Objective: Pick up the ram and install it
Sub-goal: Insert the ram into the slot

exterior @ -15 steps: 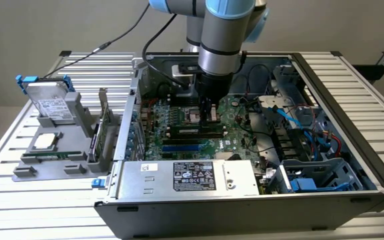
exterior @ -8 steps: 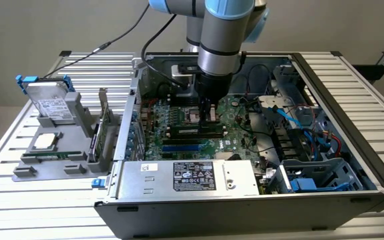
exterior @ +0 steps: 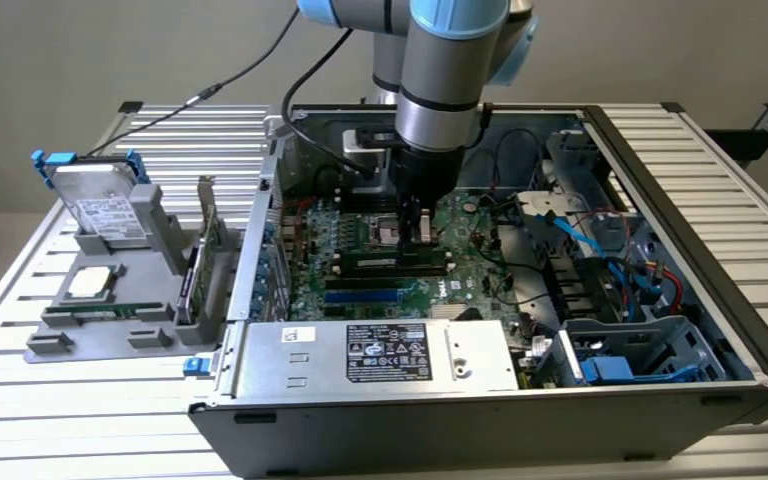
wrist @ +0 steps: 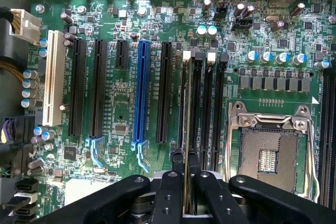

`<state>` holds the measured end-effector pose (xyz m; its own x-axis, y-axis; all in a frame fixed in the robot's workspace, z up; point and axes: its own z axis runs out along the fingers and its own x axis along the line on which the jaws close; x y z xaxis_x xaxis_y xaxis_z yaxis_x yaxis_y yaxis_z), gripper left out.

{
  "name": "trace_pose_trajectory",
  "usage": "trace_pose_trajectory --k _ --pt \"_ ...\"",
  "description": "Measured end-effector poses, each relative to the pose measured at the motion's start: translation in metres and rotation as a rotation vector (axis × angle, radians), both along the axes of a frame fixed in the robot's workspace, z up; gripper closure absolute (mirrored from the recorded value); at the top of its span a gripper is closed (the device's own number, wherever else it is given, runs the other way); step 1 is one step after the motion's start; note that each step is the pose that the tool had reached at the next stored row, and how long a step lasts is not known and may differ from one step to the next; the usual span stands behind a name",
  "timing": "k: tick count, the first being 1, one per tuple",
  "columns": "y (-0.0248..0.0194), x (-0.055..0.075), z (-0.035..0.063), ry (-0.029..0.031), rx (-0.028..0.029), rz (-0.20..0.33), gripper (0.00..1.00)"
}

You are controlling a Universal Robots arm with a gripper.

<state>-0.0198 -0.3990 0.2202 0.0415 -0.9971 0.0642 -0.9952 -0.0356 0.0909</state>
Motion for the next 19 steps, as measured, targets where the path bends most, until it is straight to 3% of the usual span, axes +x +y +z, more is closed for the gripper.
trace_pose_trajectory --k 12,19 --pt "0.0 0.0 0.0011 0.0 0.0001 -0.003 0.86" --pt "0.0 0.0 0.0005 0.0 -0.0027 -0.004 0.86"
